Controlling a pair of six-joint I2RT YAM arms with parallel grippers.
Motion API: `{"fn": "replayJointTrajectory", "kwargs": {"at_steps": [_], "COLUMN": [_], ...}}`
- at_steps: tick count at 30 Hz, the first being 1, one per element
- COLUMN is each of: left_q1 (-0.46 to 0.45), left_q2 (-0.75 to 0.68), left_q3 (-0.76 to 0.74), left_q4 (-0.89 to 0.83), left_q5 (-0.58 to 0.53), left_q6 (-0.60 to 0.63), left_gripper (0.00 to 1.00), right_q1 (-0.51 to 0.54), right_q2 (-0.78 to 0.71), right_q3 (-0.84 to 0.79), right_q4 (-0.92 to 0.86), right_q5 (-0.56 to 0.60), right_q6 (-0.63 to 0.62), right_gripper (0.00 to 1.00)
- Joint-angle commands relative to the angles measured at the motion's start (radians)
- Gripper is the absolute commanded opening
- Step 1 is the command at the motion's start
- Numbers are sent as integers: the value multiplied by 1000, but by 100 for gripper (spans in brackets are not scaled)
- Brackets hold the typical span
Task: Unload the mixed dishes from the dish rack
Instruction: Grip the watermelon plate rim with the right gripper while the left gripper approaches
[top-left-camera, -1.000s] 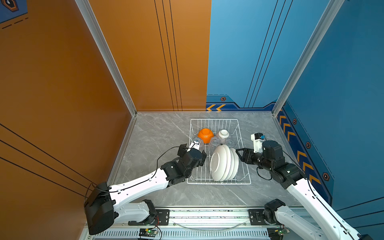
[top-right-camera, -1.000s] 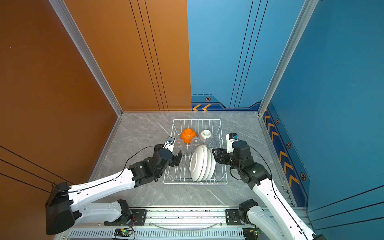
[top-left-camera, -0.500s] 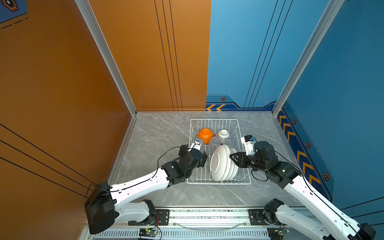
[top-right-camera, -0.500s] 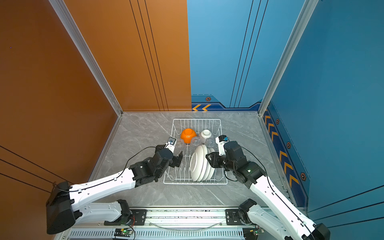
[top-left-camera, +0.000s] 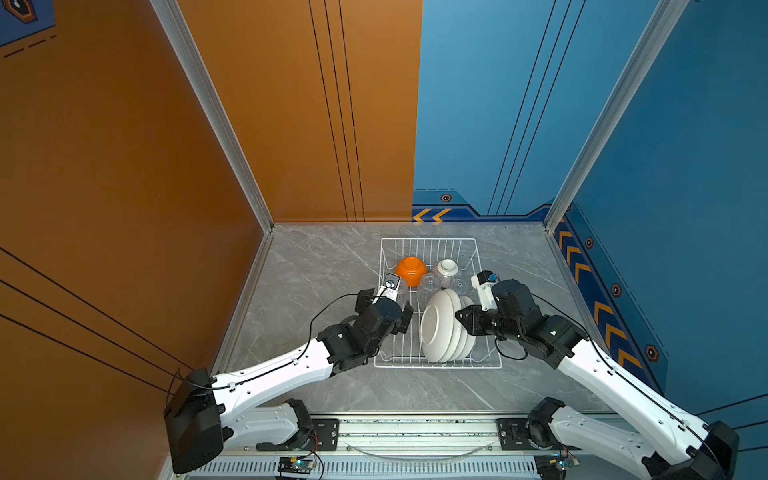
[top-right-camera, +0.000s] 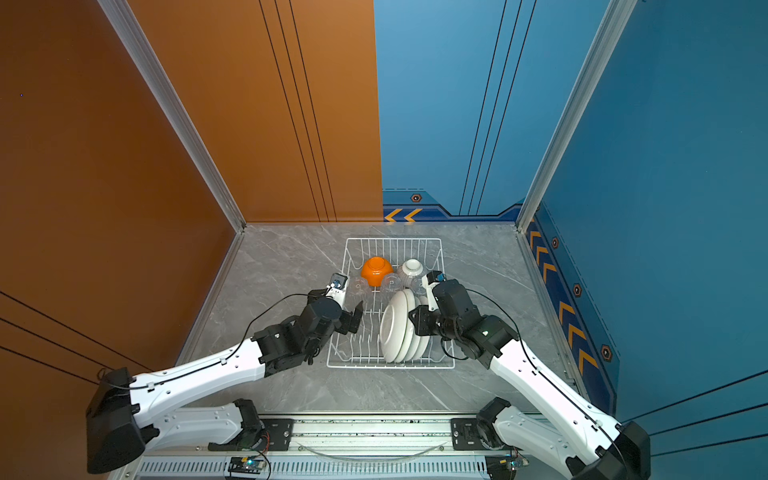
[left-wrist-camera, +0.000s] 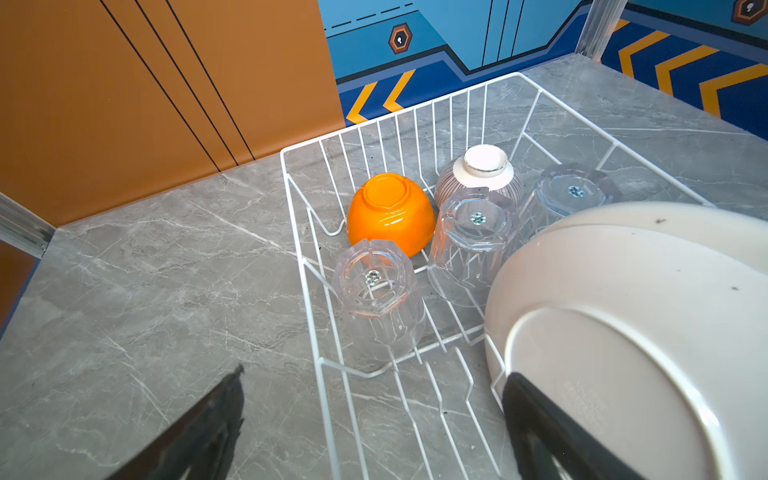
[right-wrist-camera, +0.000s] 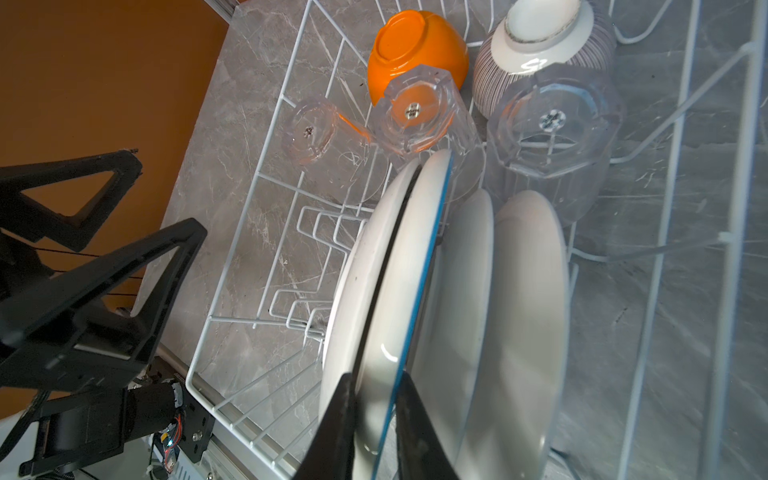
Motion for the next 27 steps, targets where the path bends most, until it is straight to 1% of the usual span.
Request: {"fn": "replayJointTrajectory", "kwargs": {"at_steps": [1,7,10,13,16,18,20,23,27], "left_q1": [-9,-7,-7,-6,-6,-5,-5,-3,-2], "left_q2": [-24,-28,-28,-30,-37,-44,-50,-59,-70], "left_q3": [-20,-30,-35,-36,-36,-36,-36,-36,-39], "left_q4": [-8,-9,-8,-9,-8,-3,2,2,7], "left_q5": [-7,-18,-20,-20,-23,-21,-21,-24,-24], "left_q6": [-5,0,0,2,7,14,20,32,40], "left_gripper": [98,98,98,98,98,98,98,98,98], "right_q1": [15,21,22,21,19,17,10,-2,-18], "right_q2": [35,63,81,94,96,93,87,84,96], "right_q3": [21,33,42,52,70,82,93,115,168], "right_q4": [-65,-65,-61,-49,-49,-49,-49,-49,-49], "right_q5": [49,69,59,49,44,44,43,36,19], "right_q6": [-17,-12,-14,-10,-2,3,12,13,17], "right_gripper": [24,28,28,18,11,8,7,0,0]}}
